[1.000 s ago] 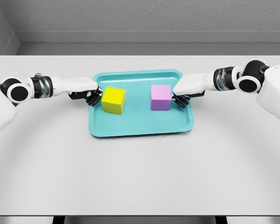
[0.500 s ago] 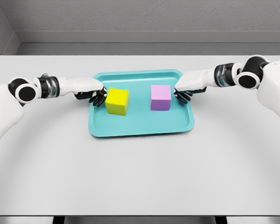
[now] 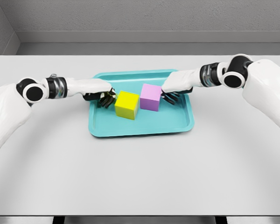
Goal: Push two cubes
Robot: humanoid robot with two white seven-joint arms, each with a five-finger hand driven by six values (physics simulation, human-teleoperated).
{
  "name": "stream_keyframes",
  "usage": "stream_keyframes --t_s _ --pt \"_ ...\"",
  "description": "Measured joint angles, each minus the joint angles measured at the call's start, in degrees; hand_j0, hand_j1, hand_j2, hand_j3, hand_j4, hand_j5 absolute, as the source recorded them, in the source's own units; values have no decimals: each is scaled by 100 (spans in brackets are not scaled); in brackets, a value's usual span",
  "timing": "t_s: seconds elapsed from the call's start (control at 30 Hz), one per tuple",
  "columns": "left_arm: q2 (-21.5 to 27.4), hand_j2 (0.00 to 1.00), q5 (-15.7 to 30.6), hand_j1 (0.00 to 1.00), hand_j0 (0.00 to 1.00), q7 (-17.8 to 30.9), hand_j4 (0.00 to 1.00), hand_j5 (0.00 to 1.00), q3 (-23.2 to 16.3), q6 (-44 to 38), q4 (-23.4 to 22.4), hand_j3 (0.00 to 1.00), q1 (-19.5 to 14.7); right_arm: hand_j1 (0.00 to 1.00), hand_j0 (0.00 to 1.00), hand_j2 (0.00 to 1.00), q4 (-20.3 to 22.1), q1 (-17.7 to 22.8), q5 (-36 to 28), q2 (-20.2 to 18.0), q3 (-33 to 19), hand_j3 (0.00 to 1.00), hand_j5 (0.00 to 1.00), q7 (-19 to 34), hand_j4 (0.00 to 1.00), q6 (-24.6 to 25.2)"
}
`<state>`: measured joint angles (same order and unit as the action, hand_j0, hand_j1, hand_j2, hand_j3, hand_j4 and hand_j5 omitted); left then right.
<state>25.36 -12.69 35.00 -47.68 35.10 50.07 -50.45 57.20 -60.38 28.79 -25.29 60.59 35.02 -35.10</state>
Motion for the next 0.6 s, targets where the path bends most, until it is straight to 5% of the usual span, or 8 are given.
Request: stream_keyframes --t_s 0.17,0.37,0.6 --pt "851 7 898 7 7 47 7 7 -35 10 581 7 132 28 28 28 -81 0 1 -77 -48 28 28 -1 28 -1" --pt "1230 7 1155 7 7 7 7 7 -824 3 2178 7 167 36 36 36 -266 0 10 -295 -252 36 36 -1 36 -3" --pt "1286 7 1224 7 7 1 7 7 -1212 4 2685 7 193 42 42 42 -302 -18 14 -362 -322 42 42 -1 42 -3"
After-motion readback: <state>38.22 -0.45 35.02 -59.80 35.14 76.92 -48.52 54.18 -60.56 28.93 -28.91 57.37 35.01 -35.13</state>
